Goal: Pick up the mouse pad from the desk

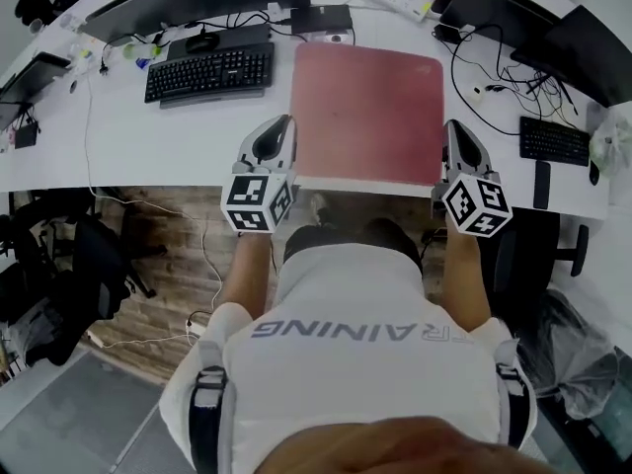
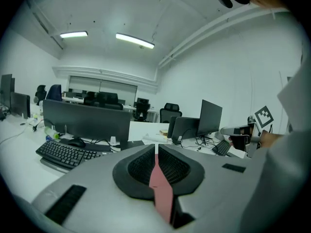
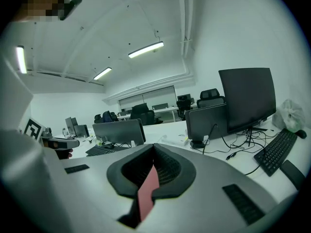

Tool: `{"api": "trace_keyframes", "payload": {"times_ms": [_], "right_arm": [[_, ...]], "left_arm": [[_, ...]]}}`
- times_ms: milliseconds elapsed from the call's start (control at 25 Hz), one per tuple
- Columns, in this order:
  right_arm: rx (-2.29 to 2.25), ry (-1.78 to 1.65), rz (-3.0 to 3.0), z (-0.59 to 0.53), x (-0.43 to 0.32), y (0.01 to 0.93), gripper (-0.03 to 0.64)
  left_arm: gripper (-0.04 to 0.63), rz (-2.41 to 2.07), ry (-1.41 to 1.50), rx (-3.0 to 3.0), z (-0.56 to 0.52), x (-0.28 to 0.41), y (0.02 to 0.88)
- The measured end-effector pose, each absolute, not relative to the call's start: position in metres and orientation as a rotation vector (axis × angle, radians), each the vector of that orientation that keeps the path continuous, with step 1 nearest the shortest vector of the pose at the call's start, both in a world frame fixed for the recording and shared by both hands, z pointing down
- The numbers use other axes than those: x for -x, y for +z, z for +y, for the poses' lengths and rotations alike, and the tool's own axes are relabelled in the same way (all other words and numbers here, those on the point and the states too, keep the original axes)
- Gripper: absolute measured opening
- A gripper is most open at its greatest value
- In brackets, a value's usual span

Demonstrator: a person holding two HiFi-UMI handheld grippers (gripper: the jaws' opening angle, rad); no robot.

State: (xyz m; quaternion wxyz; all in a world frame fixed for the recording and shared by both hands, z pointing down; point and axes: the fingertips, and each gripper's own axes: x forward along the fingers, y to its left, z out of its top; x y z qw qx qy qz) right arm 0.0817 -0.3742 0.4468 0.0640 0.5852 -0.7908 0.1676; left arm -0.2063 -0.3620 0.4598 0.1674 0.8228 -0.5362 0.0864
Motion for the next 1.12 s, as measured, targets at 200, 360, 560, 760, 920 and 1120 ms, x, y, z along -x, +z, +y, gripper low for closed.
{"api": "trace_keyframes", "payload": {"times_ms": [200, 360, 560, 760, 920, 1120], "right_arm": [[-1.769, 0.507, -2.323, -0.385, -0.075, 0.463, 0.023], [-1.809, 0.527, -2.249, -0.397, -0.095, 0.479, 0.023], [-1.792, 0.596, -2.145, -0.414, -0.121, 0.516, 0.025], [-1.741, 0.63, -2.057, -0.428, -0.142, 0.559, 0.026], [-1.626, 0.725, -2.0, -0.434, -0.148, 0.609, 0.117], [-1.509, 0.82, -1.914, -0.438, -0.152, 0.673, 0.199]], "left_arm": [[0.046, -1.485, 0.254, -2.32, -0.386, 0.216, 0.475], [0.046, -1.505, 0.28, -2.28, -0.402, 0.216, 0.486], [0.046, -1.533, 0.36, -2.202, -0.414, 0.213, 0.513], [0.16, -1.481, 0.473, -2.096, -0.418, 0.205, 0.558], [0.212, -1.447, 0.566, -2.013, -0.415, 0.2, 0.598], [0.288, -1.38, 0.673, -1.914, -0.425, 0.198, 0.651]]}}
